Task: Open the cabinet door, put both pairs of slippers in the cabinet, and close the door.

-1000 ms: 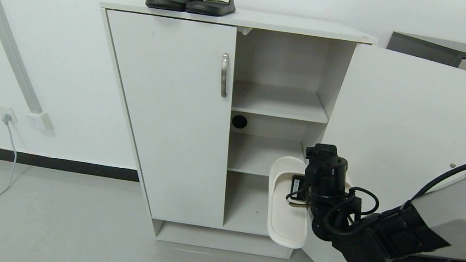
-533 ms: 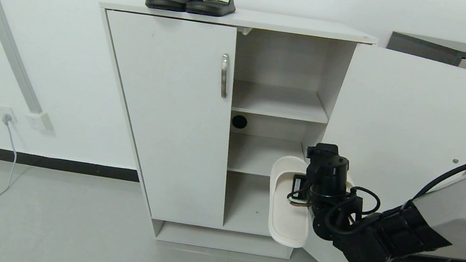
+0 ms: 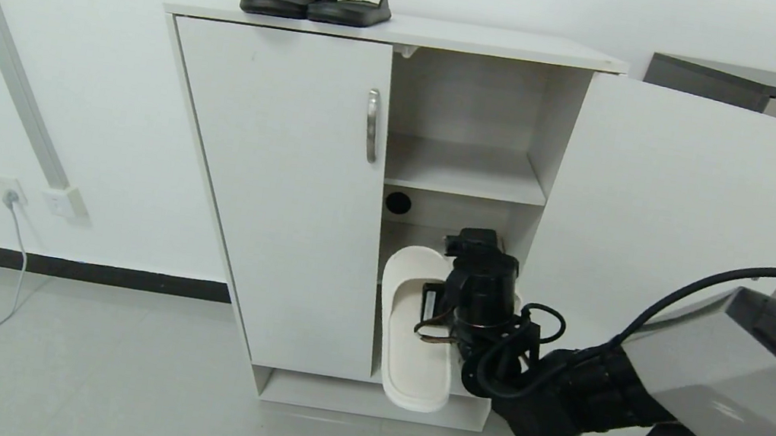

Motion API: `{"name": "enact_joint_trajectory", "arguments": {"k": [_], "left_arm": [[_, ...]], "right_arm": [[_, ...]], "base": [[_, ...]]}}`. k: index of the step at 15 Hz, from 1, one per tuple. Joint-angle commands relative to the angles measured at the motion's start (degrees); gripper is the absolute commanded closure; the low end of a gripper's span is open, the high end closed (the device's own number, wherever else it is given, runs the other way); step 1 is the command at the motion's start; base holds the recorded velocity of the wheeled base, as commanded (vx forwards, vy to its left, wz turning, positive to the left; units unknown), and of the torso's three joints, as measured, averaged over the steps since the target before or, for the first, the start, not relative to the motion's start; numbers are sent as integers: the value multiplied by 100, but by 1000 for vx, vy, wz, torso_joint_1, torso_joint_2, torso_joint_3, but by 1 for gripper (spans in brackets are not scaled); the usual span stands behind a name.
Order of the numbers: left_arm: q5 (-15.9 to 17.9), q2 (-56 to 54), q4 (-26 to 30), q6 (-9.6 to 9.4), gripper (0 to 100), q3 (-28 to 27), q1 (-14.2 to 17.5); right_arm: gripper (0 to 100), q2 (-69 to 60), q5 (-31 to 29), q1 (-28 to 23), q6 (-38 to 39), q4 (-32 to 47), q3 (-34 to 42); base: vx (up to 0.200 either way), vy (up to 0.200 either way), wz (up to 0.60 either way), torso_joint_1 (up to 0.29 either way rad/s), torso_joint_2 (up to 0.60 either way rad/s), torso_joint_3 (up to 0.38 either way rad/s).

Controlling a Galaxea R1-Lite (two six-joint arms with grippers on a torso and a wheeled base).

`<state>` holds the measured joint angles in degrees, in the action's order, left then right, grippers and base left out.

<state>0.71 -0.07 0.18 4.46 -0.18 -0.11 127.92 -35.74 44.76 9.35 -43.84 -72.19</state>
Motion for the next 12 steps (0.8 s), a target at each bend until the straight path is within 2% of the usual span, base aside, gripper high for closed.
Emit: {"name": "enact_joint_trajectory", "arguments": {"k": [1, 12], "left_arm": [[0, 7, -1, 2, 100, 1, 2], [8, 7, -1, 2, 100, 1, 2]], "right_arm": [[100, 735, -12, -82, 23, 218, -524], [100, 1086, -20, -310, 137, 367, -673]], "base": [[0, 0, 0, 0, 0, 0], [0, 0, 0, 0, 1, -10]]}}
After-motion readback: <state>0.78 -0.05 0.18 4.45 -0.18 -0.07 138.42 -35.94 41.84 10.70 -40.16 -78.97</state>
